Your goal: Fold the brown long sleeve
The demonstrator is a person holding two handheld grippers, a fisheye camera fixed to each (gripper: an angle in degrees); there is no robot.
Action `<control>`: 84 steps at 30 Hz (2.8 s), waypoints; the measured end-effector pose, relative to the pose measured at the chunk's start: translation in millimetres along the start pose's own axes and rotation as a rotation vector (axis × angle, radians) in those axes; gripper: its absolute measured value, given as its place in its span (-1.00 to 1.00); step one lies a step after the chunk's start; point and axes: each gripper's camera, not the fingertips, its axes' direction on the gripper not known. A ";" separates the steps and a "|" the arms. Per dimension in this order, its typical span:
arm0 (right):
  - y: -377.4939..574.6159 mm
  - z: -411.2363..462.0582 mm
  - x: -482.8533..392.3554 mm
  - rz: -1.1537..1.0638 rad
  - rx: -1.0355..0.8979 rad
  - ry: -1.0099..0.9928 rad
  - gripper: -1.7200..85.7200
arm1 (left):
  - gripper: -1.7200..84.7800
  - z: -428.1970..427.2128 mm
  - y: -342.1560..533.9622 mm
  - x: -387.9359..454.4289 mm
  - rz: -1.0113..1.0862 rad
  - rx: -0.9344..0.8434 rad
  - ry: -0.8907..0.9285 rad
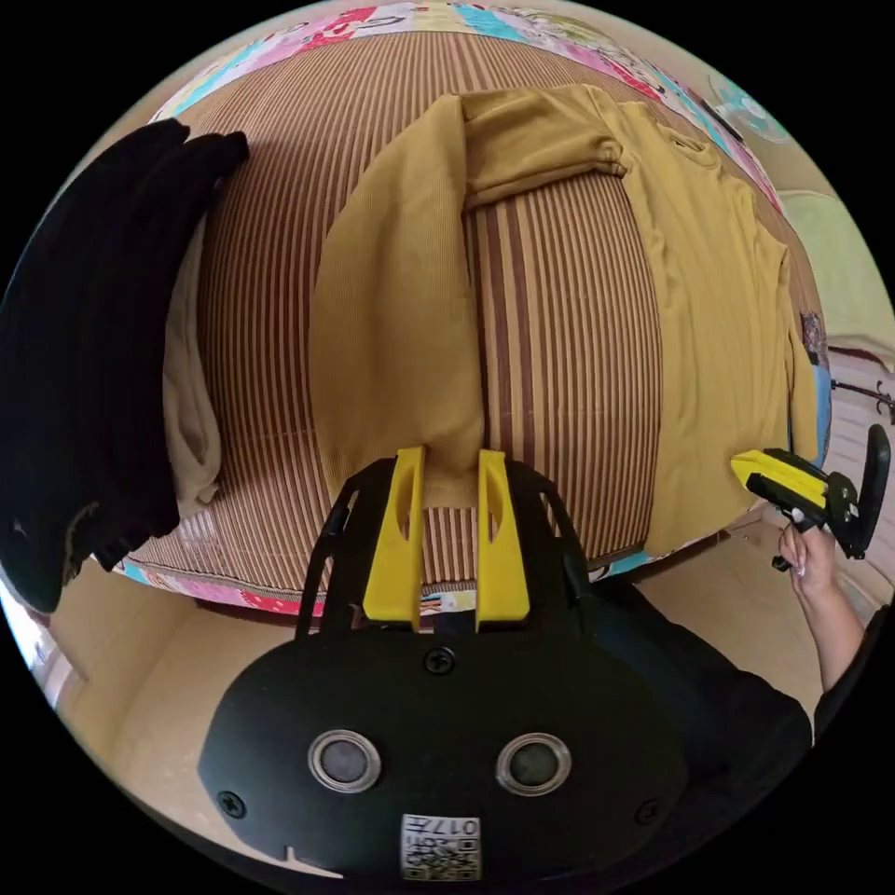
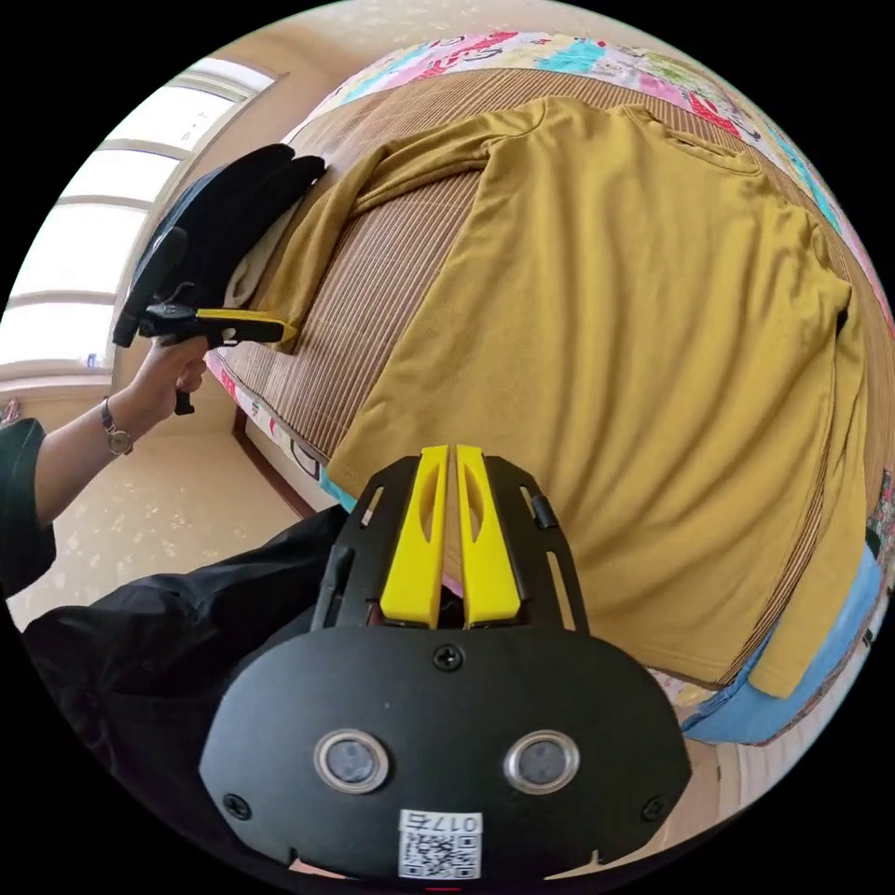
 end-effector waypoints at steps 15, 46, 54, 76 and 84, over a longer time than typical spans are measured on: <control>16.8 12.1 -55.1 0.018 0.035 -0.314 -0.95 | -0.88 -276.2 35.4 -161.7 0.017 0.494 1.006; 76.9 -40.3 51.3 0.548 0.264 -0.122 -0.94 | -0.91 9.4 6.0 -11.5 -0.094 -0.086 0.192; 176.3 -51.3 96.5 0.991 0.493 -0.729 -0.80 | -0.79 2.2 74.8 -90.4 -0.305 -0.038 0.132; 367.1 -279.8 210.3 1.174 0.561 0.169 -0.87 | -0.91 -13.7 105.1 -51.4 -0.229 -0.031 0.193; 428.7 -154.1 202.7 1.451 0.894 -0.427 -0.70 | -0.91 -0.7 126.8 -65.2 -0.297 -0.085 0.238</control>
